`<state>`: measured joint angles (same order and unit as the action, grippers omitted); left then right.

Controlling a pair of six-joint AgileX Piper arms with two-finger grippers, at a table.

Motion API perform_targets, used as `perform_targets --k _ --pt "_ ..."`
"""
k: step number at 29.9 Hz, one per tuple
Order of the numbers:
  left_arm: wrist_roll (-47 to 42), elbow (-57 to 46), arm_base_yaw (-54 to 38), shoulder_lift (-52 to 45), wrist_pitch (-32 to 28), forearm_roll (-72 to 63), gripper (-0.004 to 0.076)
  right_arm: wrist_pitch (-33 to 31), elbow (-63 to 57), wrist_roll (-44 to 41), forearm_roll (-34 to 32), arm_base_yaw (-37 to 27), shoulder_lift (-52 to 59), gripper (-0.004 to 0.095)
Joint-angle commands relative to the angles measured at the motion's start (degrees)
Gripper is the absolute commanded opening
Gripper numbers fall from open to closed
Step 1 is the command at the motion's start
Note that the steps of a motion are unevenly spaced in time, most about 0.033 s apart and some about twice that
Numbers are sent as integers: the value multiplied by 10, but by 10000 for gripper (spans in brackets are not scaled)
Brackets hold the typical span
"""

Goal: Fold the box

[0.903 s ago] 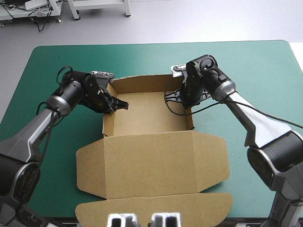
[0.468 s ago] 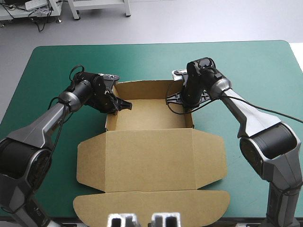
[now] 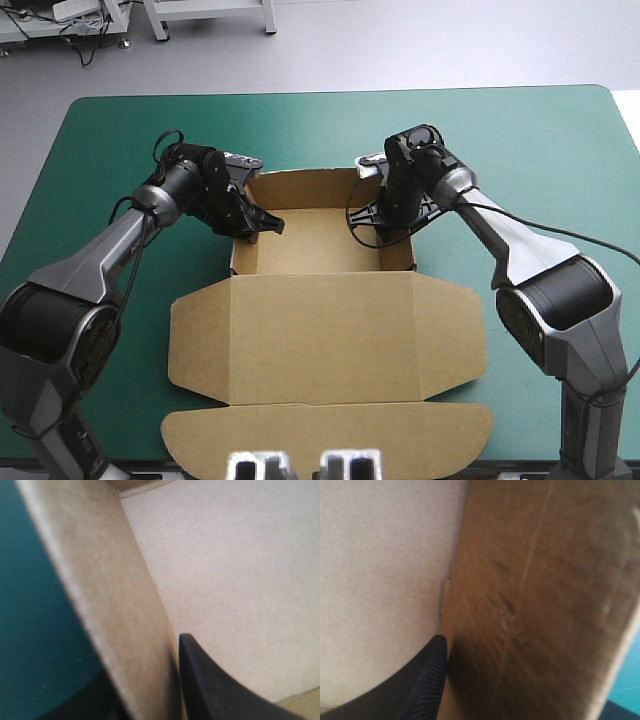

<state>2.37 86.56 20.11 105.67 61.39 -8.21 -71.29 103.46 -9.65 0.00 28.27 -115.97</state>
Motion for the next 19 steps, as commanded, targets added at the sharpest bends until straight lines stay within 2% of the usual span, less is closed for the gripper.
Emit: perform_targets --k 1,5,8,12,19 --pt "17 52 18 -16 3 -81 317 15 37 4 18 5 30 428" --pt "17 79 18 -17 3 -71 459 4 56 0 15 5 30 432" --pt "13 80 18 -17 0 -62 522 0 57 0 0 5 30 432" --pt "9 80 18 -17 -14 -58 531 1 57 -3 -21 5 30 435" --pt "-24 80 18 -17 -73 -58 531 45 57 -20 -20 5 29 470"
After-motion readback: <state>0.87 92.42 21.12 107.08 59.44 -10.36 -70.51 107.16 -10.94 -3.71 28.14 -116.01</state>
